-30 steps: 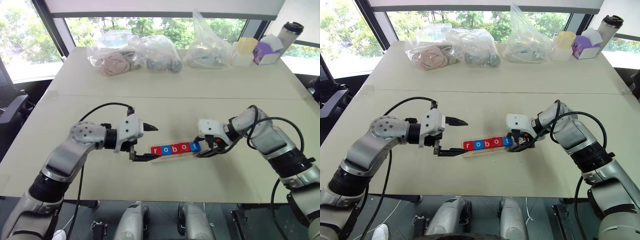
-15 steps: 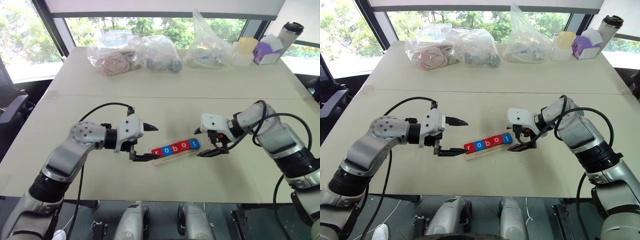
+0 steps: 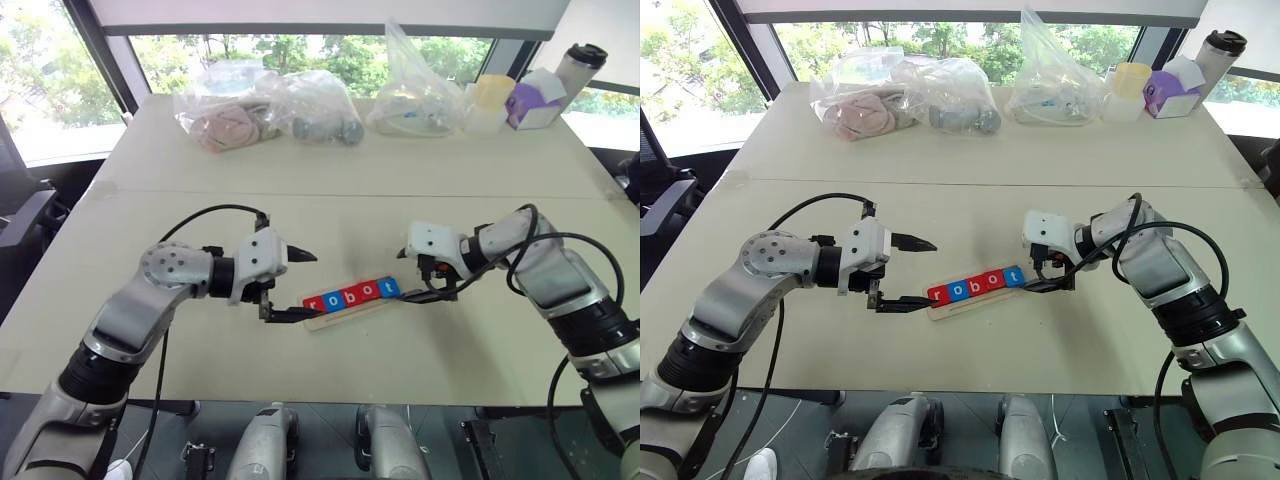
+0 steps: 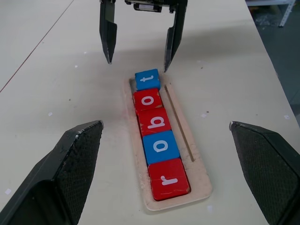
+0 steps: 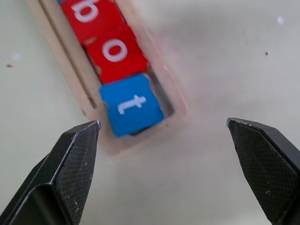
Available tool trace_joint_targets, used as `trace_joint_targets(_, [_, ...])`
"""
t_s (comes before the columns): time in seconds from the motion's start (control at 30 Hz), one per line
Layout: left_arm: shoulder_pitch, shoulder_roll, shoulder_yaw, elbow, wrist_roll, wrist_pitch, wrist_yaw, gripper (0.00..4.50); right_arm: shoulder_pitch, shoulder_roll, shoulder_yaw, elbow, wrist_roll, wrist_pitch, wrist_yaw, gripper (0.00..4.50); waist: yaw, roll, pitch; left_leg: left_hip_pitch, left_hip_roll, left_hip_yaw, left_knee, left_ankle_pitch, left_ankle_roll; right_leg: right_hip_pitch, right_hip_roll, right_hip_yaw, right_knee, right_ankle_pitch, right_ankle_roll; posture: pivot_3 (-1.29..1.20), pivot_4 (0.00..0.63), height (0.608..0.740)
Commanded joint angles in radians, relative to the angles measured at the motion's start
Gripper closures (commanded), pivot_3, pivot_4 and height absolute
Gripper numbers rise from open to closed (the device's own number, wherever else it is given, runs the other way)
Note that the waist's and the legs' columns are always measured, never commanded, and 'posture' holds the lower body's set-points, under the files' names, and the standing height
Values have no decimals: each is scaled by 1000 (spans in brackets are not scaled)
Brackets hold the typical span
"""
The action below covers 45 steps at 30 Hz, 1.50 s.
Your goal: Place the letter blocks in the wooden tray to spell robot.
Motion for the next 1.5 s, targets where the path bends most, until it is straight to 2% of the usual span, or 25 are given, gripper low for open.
trace_joint_targets(0.03, [-10,3,19,-29,-10,-9,-2,0,-23,15,-4,25,-12,-32,-13,42,0,0,0,0,0,0,0,0,0,0,0,0,0,0,0,0,150,740])
trace_joint_targets(0.5, [-8,2,19,-30,-11,-10,1,0,-44,46,-3,65,-35,-55,-19,42,0,0,0,1,0,0,0,0,0,1,0,0,1,0,0,0,150,740])
trace_joint_targets(0.77, [-8,-2,19,-33,-11,-6,7,0,-16,14,-14,15,-26,-28,16,42,1,0,0,1,0,0,0,0,0,1,0,0,1,0,0,0,150,740])
trace_joint_targets(1.23, [-10,9,31,-19,-20,-6,-8,0,70,-77,-101,-236,68,128,27,42,2,0,0,1,0,-1,0,0,0,1,0,0,1,0,0,0,150,740])
trace_joint_targets(1.5, [34,99,91,-31,-63,8,-58,0,177,-195,-276,-486,273,347,46,42,1,0,0,1,1,-1,0,0,0,0,0,0,1,-2,-3,0,150,740])
